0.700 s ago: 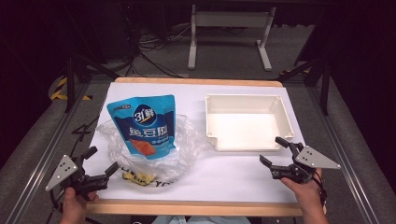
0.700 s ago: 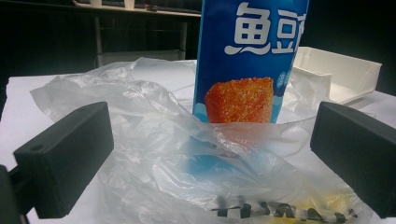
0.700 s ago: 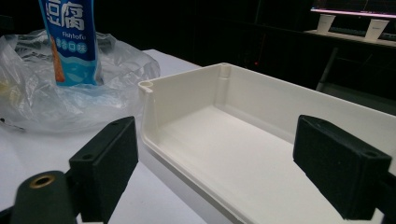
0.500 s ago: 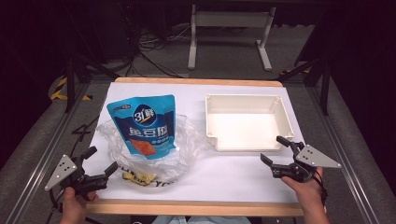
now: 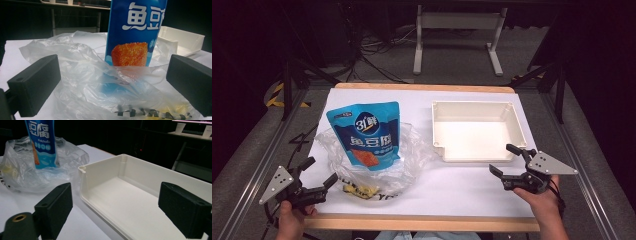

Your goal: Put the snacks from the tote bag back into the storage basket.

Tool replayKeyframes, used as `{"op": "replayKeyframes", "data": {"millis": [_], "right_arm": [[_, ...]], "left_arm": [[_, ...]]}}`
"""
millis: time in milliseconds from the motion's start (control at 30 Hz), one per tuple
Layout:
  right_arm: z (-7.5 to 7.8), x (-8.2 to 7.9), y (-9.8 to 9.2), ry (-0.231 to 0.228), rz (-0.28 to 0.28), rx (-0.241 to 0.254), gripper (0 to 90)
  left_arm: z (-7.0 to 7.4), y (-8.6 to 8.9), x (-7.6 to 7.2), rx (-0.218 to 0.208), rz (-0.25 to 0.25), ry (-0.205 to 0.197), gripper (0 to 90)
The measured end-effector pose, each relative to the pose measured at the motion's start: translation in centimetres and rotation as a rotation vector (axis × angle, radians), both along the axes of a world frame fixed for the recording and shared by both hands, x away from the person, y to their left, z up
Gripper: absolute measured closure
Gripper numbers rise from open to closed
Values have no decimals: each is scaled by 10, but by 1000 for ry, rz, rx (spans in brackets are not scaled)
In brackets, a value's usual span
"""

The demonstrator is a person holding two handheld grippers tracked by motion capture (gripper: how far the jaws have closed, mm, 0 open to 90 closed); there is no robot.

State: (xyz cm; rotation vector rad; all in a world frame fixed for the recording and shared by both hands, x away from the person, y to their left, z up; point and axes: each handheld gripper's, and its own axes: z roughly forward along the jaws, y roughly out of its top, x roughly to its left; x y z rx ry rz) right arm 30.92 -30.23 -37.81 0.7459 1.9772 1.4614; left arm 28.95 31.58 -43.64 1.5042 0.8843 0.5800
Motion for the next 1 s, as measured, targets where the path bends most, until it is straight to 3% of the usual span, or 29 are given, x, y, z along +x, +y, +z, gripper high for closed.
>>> {"op": "replayKeyframes", "data": {"millis": [367, 600, 633, 733, 1000], "right_arm": [[23, 0, 8, 28, 33, -19, 129], [34, 2, 7, 34, 77, -2, 114], [37, 3, 7, 31, 99, 28, 103], [41, 5, 7, 50, 127, 44, 75], [49, 9, 11, 20, 125, 31, 86]], "left_arm": [[-1, -1, 2, 3, 5, 12, 2], [-2, -1, 2, 6, 6, 14, 2], [-2, -1, 2, 4, 8, 13, 2], [-2, -1, 2, 4, 8, 12, 2], [-2, -1, 2, 5, 9, 13, 2]]}}
